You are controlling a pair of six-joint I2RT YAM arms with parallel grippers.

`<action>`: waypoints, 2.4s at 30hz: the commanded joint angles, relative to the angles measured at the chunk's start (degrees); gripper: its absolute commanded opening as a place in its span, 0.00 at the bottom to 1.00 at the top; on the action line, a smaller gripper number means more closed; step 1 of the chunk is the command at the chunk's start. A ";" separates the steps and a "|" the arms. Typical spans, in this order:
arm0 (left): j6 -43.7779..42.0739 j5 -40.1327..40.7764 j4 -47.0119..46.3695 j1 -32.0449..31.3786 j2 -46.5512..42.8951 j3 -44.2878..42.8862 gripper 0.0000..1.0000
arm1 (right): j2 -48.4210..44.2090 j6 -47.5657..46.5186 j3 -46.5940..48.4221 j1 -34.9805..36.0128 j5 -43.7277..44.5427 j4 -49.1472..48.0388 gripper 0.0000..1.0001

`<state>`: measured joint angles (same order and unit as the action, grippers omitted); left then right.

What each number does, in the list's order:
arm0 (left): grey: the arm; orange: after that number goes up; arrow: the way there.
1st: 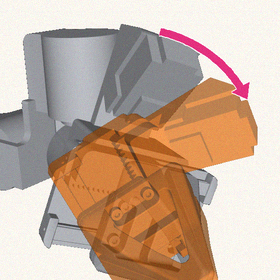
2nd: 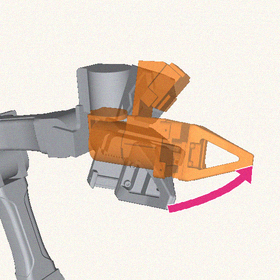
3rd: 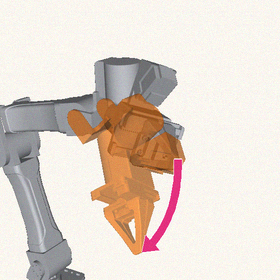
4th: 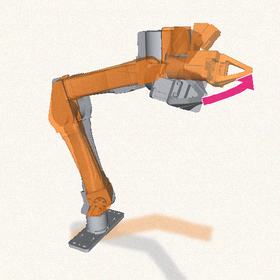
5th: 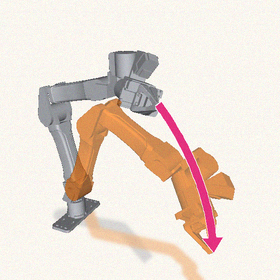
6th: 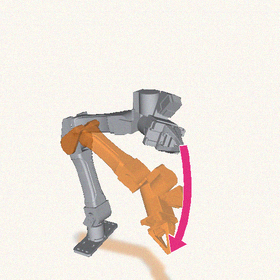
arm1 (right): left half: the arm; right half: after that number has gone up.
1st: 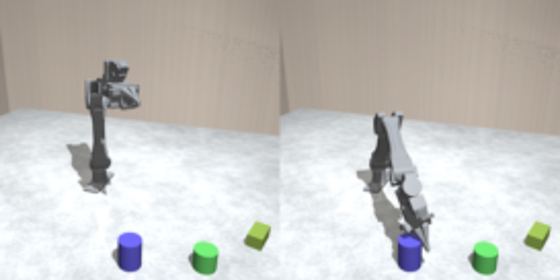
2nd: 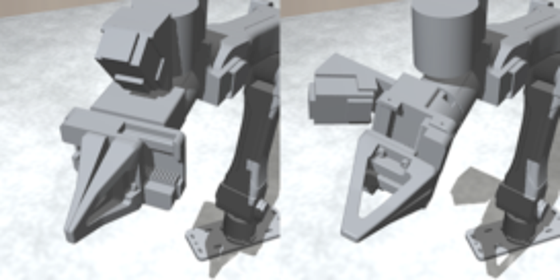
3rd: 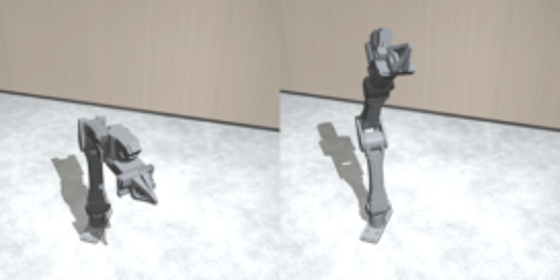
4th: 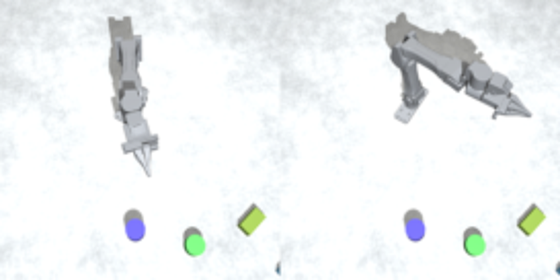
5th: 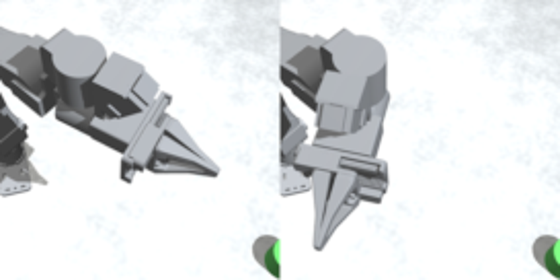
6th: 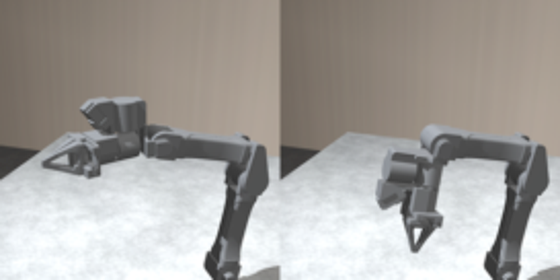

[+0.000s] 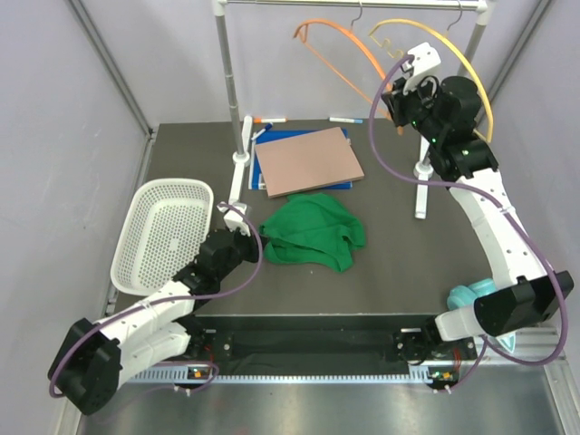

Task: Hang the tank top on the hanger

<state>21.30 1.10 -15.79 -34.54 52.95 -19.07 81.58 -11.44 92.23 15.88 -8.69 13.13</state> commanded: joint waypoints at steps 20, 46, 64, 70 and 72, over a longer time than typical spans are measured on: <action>-0.29 -0.05 -3.37 -0.08 1.46 0.26 0.00 | -16.36 2.83 -13.38 2.84 7.37 -16.91 0.00; -0.38 16.21 2.95 1.23 6.99 -6.14 0.00 | -43.34 19.87 -46.61 46.34 40.33 3.20 0.00; -2.58 11.12 6.04 12.48 15.95 -16.17 0.00 | -50.81 24.36 -41.16 49.69 31.11 16.58 0.00; -2.75 9.53 5.51 13.01 16.84 -17.31 0.00 | -49.50 24.45 -42.48 49.69 26.44 16.67 0.00; -2.76 9.18 5.68 13.01 16.92 -17.58 0.00 | -49.24 24.54 -42.83 49.69 26.18 17.02 0.00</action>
<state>19.33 11.68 -8.67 -22.02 69.95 -33.67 31.75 12.23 48.14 64.73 20.29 32.62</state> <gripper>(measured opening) 0.025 0.112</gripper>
